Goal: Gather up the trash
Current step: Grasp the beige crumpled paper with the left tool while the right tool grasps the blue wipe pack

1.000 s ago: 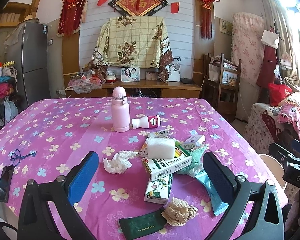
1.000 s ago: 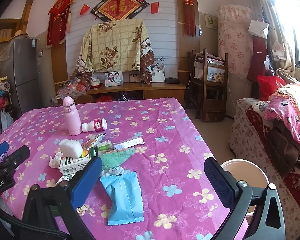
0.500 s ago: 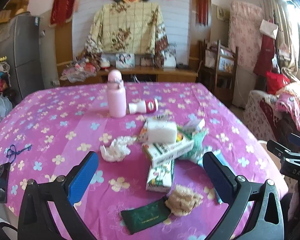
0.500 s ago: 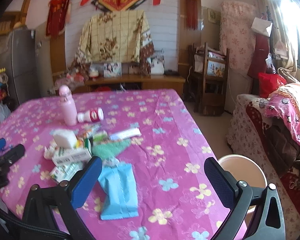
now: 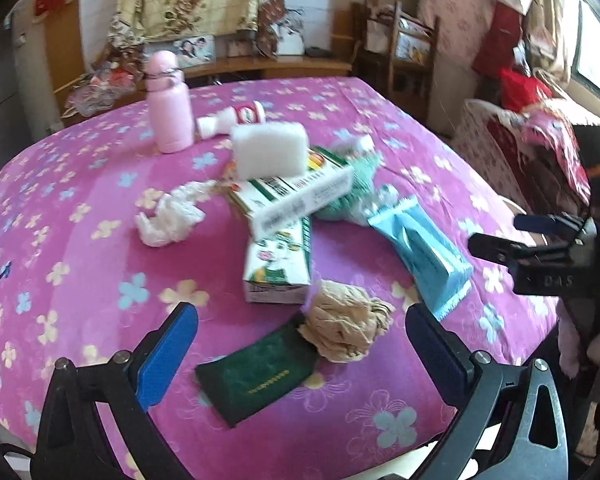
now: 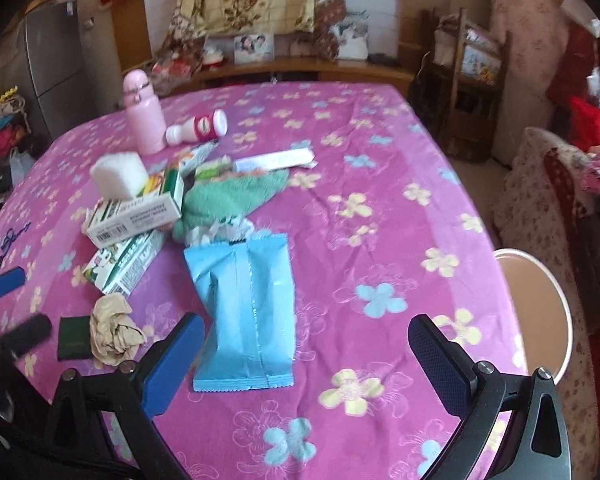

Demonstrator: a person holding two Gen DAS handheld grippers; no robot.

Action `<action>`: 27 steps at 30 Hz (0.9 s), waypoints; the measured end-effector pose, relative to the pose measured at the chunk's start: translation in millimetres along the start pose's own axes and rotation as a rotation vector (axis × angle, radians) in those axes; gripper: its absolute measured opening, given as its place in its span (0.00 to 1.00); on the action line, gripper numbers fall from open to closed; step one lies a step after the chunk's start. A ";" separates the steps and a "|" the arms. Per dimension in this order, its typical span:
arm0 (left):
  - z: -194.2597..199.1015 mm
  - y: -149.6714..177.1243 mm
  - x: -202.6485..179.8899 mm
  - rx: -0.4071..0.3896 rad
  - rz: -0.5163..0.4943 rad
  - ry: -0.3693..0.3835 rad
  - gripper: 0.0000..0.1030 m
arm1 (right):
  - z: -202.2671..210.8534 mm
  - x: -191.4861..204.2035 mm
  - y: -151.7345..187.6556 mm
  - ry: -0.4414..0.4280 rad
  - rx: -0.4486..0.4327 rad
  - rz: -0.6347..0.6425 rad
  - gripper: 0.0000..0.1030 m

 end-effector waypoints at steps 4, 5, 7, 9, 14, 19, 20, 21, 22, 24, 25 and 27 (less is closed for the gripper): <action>-13.2 -0.4 -13.0 0.039 -0.023 0.024 0.90 | -17.3 0.3 -2.2 -0.026 0.050 0.021 1.00; -17.4 -0.4 -15.9 0.050 -0.027 0.028 0.87 | -19.2 -2.9 -3.6 -0.019 0.052 0.017 1.00; -28.6 0.9 -20.3 0.075 -0.040 0.024 0.73 | -19.9 -7.9 -6.0 -0.034 0.047 -0.004 1.00; -39.4 3.5 -25.7 0.104 -0.055 0.027 0.61 | -19.6 -12.1 -7.5 -0.056 0.036 -0.032 1.00; -52.0 5.3 -28.7 0.115 -0.076 0.005 0.37 | -29.0 -10.4 -2.8 -0.117 0.088 -0.065 1.00; -39.3 -4.7 -19.0 0.112 -0.058 0.033 0.20 | -41.2 2.6 -2.9 -0.188 0.109 -0.077 1.00; -38.1 -5.4 -16.9 0.111 -0.052 0.036 0.19 | -45.3 7.5 -3.6 -0.200 0.117 -0.073 1.00; -36.0 -6.8 -13.6 0.113 -0.042 0.042 0.19 | -48.9 13.4 -4.6 -0.206 0.124 -0.061 1.00; -34.6 -7.8 -11.6 0.118 -0.031 0.053 0.19 | -49.7 17.7 -4.9 -0.204 0.125 -0.048 1.00; -32.1 -9.2 -9.4 0.122 -0.013 0.072 0.19 | -54.9 28.1 -6.4 -0.176 0.133 0.001 0.96; -31.0 -9.9 -9.0 0.121 -0.008 0.074 0.19 | -58.8 32.2 -6.1 -0.151 0.143 0.026 0.90; -27.0 -12.9 -10.1 0.113 -0.003 0.077 0.19 | -65.2 36.1 -4.3 -0.137 0.162 0.046 0.67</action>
Point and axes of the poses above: each gripper's, at about its wrist camera, not at the fingertips, and z roughly against the way its jaws point, x to its left, y to its underside, the point moved 8 cm from there along -z, roughly the way its jaws point, and after that the axes turned 7 degrees about z, right-handed, at the moved point
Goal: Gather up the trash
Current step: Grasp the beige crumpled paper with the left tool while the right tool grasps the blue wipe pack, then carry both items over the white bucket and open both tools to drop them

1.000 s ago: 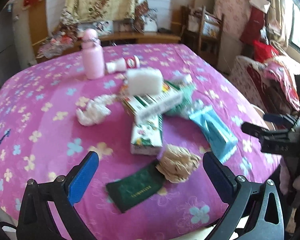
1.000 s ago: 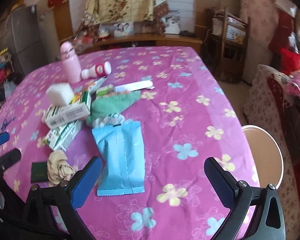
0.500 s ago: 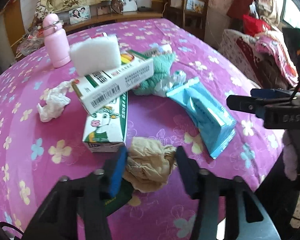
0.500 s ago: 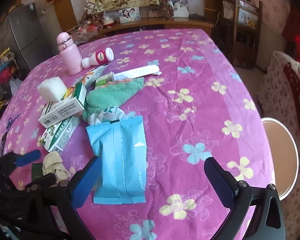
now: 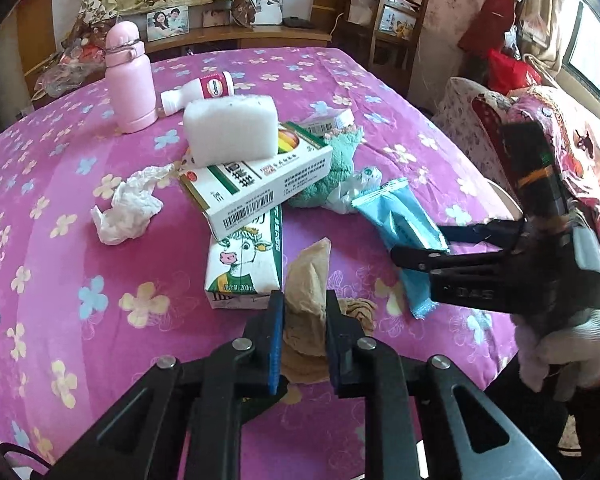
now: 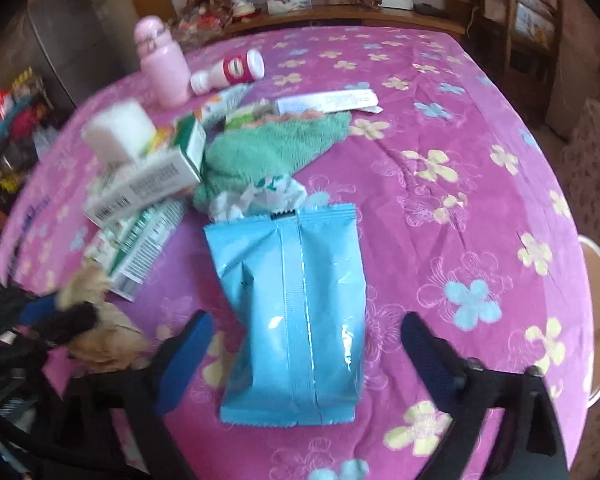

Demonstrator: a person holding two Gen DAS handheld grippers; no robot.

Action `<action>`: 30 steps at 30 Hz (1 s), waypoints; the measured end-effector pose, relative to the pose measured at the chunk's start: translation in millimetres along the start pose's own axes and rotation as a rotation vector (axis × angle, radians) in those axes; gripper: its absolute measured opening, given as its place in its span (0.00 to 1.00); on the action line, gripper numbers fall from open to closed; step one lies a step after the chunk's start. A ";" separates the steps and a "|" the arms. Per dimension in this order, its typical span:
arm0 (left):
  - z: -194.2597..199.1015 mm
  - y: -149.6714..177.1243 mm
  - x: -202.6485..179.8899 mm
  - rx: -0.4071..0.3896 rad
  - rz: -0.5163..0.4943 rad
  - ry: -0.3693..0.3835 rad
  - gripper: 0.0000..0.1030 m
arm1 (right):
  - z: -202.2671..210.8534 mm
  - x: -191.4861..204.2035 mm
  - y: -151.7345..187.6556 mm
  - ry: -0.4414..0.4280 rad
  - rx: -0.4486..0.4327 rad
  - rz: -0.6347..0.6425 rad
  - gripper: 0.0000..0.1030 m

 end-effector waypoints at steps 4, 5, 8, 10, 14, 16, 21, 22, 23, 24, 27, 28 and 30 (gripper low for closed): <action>10.4 -5.7 -12.6 -0.016 -0.015 0.020 0.19 | 7.3 -6.3 1.0 -0.032 -0.018 -0.020 0.52; 12.6 -9.2 -19.5 -0.020 -0.020 0.034 0.19 | 12.9 -10.6 1.0 -0.038 -0.035 -0.033 0.51; 13.6 -18.9 -37.6 -0.022 -0.027 0.073 0.19 | 29.8 -29.3 2.8 -0.031 -0.067 -0.062 0.50; 10.4 -25.1 -51.2 -0.026 -0.041 0.082 0.19 | 40.2 -47.1 5.2 -0.017 -0.079 -0.090 0.50; -1.6 -35.0 -83.0 -0.018 -0.075 0.100 0.19 | 60.3 -87.4 12.5 0.026 -0.093 -0.138 0.50; -8.2 -40.8 -103.7 -0.016 -0.098 0.113 0.19 | 70.5 -108.3 18.6 0.047 -0.102 -0.167 0.50; -24.8 -53.2 -164.6 -0.004 -0.149 0.165 0.19 | 96.1 -176.9 38.6 0.123 -0.115 -0.261 0.50; -26.4 -54.2 -172.6 -0.003 -0.156 0.169 0.19 | 100.6 -184.4 43.7 0.132 -0.115 -0.274 0.50; -30.0 -56.3 -184.8 -0.001 -0.170 0.173 0.19 | 105.3 -200.3 49.9 0.148 -0.114 -0.297 0.50; -34.2 -58.8 -198.9 -0.001 -0.186 0.180 0.19 | 109.0 -210.7 54.6 0.161 -0.114 -0.311 0.50; -47.3 -62.8 -235.2 0.007 -0.219 0.198 0.19 | 113.6 -252.3 75.8 0.212 -0.095 -0.362 0.50; -51.0 -63.4 -245.0 0.009 -0.226 0.201 0.19 | 114.0 -260.5 79.9 0.219 -0.088 -0.372 0.50; -62.4 -67.1 -271.4 0.014 -0.243 0.212 0.19 | 111.7 -282.6 92.7 0.247 -0.070 -0.401 0.50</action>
Point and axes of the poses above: each gripper's, at about its wrist camera, not at the fingertips, and z roughly against the way its jaws point, x to its left, y to its underside, the point moved 8 cm from there along -z, roughly the way its jaws point, and after that the axes turned 7 degrees about z, right-handed, at the moved point
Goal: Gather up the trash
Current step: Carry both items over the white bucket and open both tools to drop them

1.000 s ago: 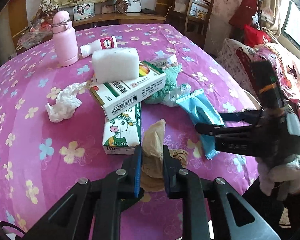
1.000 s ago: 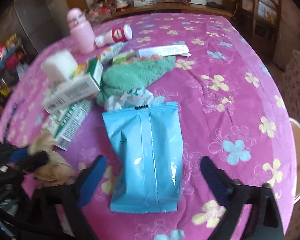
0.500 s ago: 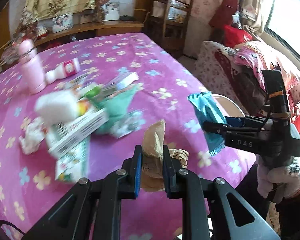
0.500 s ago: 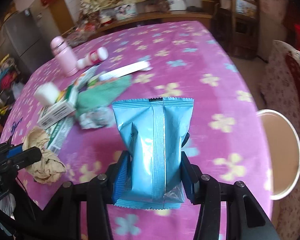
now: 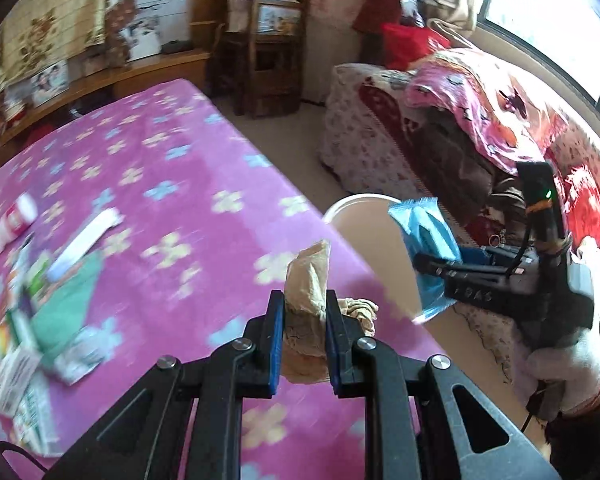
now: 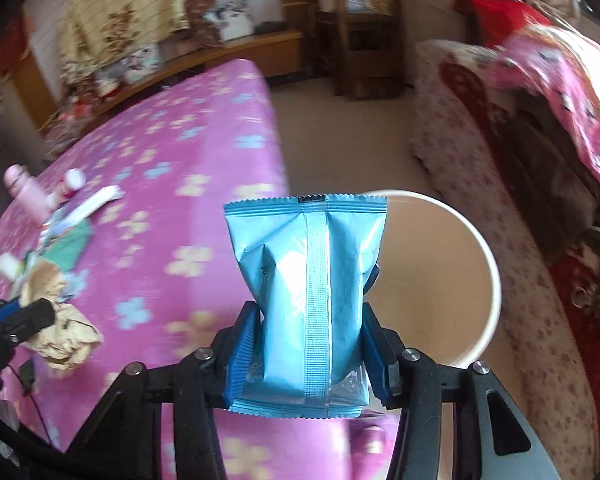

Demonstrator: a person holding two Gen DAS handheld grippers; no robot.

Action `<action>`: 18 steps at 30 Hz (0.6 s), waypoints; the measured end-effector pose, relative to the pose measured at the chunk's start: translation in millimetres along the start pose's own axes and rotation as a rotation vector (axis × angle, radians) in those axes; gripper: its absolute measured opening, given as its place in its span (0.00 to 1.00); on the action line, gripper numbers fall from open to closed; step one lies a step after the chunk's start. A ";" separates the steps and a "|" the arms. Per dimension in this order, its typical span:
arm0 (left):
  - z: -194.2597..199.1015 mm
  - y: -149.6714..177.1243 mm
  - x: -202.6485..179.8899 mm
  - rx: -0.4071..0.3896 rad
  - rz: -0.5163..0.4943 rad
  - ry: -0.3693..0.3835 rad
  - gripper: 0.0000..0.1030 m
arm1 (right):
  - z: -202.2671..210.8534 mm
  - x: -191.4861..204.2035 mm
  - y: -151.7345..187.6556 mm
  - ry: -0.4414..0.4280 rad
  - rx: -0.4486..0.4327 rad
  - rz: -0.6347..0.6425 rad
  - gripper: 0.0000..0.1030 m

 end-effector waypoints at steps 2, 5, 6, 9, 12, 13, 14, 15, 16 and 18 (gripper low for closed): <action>-14.8 -8.9 -18.9 0.005 -0.005 0.018 0.19 | -9.8 -26.3 4.7 0.017 0.017 -0.036 0.50; -37.1 -19.3 -44.0 0.013 -0.016 0.031 0.19 | -22.6 -56.0 9.2 0.041 0.036 -0.079 0.51; -44.0 -22.3 -50.1 0.014 -0.018 0.030 0.19 | -24.1 -65.0 11.4 0.051 0.037 -0.089 0.51; -60.8 -31.7 -66.1 0.013 -0.019 0.051 0.20 | -32.5 -87.1 14.2 0.091 0.038 -0.118 0.55; -74.0 -41.0 -77.9 -0.003 -0.018 0.068 0.36 | -37.8 -101.6 15.9 0.096 0.025 -0.161 0.58; -77.1 -42.9 -80.9 -0.003 -0.014 0.079 0.49 | -38.4 -106.3 16.7 0.089 0.013 -0.177 0.61; -80.0 -45.9 -84.2 -0.009 -0.003 0.101 0.55 | -39.2 -110.3 16.4 0.076 0.002 -0.192 0.62; -80.4 -47.4 -85.4 -0.017 0.003 0.109 0.62 | -40.2 -111.8 15.7 0.070 0.000 -0.198 0.65; -80.2 -48.6 -86.1 -0.026 0.008 0.115 0.65 | -43.3 -114.8 14.2 0.059 -0.005 -0.210 0.68; -79.0 -49.0 -84.1 -0.034 0.018 0.122 0.68 | -44.4 -118.7 15.1 0.043 -0.009 -0.232 0.68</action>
Point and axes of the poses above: each gripper's, at about its wrist camera, not at the fingertips, and z roughly against the way its jaws point, x to its left, y to its underside, the point moved 8 cm from there along -z, roughly the way its jaws point, and after that the axes turned 7 degrees about z, right-handed, at the moved point
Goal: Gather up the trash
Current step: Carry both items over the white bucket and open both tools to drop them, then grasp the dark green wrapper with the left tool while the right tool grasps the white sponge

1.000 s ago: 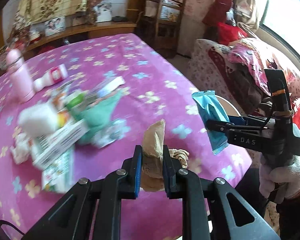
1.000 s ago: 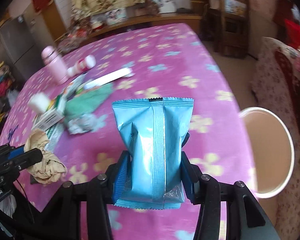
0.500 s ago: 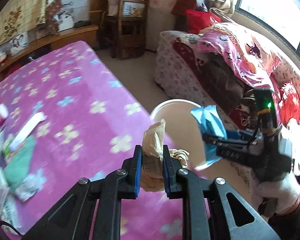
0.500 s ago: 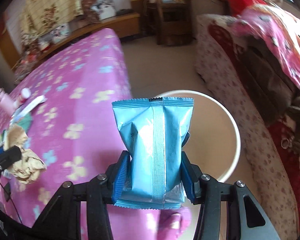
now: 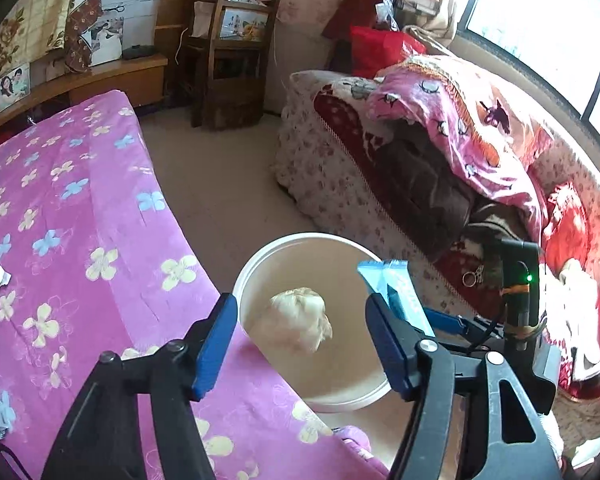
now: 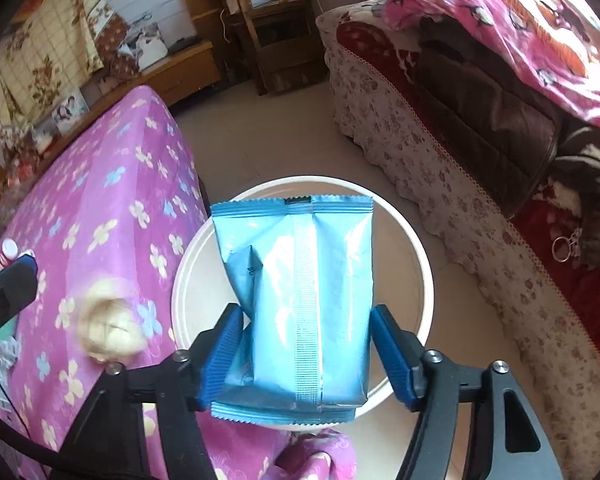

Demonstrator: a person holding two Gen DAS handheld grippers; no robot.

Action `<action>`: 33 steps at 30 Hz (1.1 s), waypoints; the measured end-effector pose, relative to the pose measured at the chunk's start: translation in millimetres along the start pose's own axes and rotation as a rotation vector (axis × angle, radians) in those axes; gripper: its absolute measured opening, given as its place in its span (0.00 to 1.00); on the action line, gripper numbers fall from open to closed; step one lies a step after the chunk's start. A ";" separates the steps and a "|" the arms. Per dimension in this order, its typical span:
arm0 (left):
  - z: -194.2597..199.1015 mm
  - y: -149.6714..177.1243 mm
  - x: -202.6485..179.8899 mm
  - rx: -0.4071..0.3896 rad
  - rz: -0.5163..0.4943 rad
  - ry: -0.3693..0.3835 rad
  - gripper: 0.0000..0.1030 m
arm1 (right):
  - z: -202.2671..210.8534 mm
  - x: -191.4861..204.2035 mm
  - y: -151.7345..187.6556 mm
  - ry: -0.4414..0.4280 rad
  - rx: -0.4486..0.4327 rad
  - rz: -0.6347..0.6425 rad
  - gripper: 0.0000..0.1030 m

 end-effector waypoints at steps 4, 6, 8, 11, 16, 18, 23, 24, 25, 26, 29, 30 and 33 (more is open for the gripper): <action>4.3 5.8 9.8 0.008 -0.009 -0.012 0.72 | -1.2 -0.5 3.4 -0.008 -0.005 -0.015 0.70; 7.2 9.1 15.0 0.014 -0.013 -0.025 0.72 | -3.4 1.7 5.2 -0.032 0.004 -0.019 0.72; 12.8 13.0 21.4 0.009 -0.026 -0.058 0.72 | -4.9 4.6 7.2 -0.041 0.011 -0.024 0.72; 22.7 17.0 27.5 -0.013 -0.041 -0.094 0.72 | -2.3 14.0 10.1 -0.050 0.010 -0.007 0.72; 42.5 25.8 43.2 -0.038 -0.046 -0.167 0.72 | 9.9 35.3 12.6 -0.069 0.005 0.030 0.72; 52.2 30.9 50.3 -0.045 -0.048 -0.194 0.72 | 19.5 49.6 13.1 -0.067 -0.005 0.065 0.72; 79.3 43.5 69.7 -0.073 -0.039 -0.241 0.72 | 40.7 86.5 15.3 -0.075 -0.021 0.141 0.72; 86.2 47.0 75.3 -0.079 -0.035 -0.252 0.72 | 44.7 94.2 16.1 -0.081 -0.024 0.154 0.72; 93.2 50.7 80.8 -0.083 -0.031 -0.259 0.72 | 50.6 106.4 17.0 -0.089 -0.029 0.175 0.72; 96.8 52.6 83.8 -0.085 -0.028 -0.265 0.72 | 54.9 115.4 17.5 -0.097 -0.034 0.190 0.72; 114.2 62.2 99.1 -0.090 -0.010 -0.283 0.72 | 66.8 143.0 21.4 -0.124 -0.041 0.221 0.72; 122.3 68.7 107.0 -0.089 -0.003 -0.295 0.72 | 70.6 153.8 23.1 -0.140 -0.043 0.230 0.72; 137.8 86.2 123.8 -0.079 0.009 -0.314 0.72 | 79.4 185.5 29.2 -0.178 -0.048 0.271 0.72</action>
Point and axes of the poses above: each gripper's, at about its wrist camera, not at the fingertips, and z roughly against the way its jaws point, x to its left, y to its underside, the point moved 8 cm from there along -z, roughly the way its jaws point, and after that the axes turned 7 degrees about z, right-handed, at the moved point
